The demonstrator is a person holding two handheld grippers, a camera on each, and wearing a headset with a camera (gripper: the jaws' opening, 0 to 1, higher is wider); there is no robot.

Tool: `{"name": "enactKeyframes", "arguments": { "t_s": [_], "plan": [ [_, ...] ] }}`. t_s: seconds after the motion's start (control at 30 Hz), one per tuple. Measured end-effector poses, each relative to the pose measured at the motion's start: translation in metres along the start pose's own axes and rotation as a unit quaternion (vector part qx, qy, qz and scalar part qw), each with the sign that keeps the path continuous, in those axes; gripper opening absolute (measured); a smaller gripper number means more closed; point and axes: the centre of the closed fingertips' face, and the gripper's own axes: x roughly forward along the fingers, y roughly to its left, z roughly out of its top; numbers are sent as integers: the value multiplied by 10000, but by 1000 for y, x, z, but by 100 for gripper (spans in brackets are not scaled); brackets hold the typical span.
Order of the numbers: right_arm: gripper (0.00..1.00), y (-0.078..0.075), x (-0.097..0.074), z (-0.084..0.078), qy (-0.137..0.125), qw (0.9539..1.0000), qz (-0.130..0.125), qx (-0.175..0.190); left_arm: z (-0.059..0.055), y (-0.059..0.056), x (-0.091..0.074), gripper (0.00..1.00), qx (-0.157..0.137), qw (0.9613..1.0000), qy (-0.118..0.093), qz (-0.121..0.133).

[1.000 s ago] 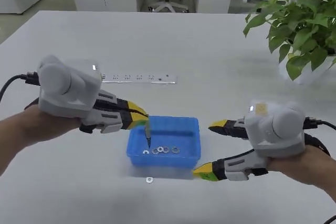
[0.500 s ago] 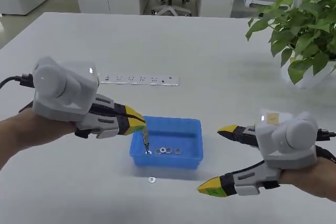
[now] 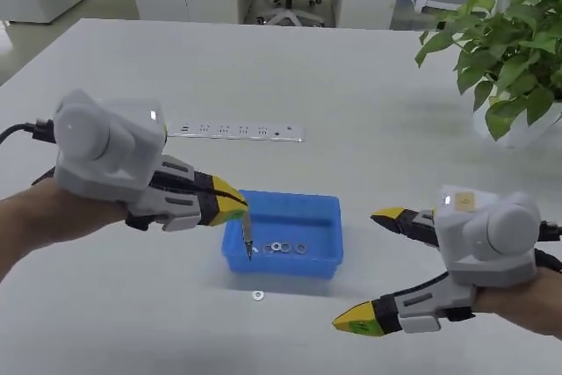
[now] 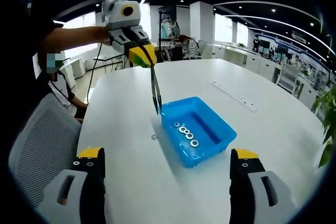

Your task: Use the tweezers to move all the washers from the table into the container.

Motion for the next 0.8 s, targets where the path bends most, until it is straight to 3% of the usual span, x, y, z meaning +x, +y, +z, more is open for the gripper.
{"name": "enactKeyframes", "arguments": {
  "t_s": [0.33, 0.5, 0.8],
  "plan": [
    [100, 6, 0, -4, 1, 10000, 41, 8, -7, -10, 5, 5, -25, 10000, 9, -72],
    [100, 10, 0, -2, -171, 9997, 123, -141, -12, -13, 10, 5, -23, 9999, 42, -117],
    [89, 17, 5, -4, -192, 9991, 287, -231, -21, -18, 18, 5, 11, 9997, 92, -217]
  ]
}}
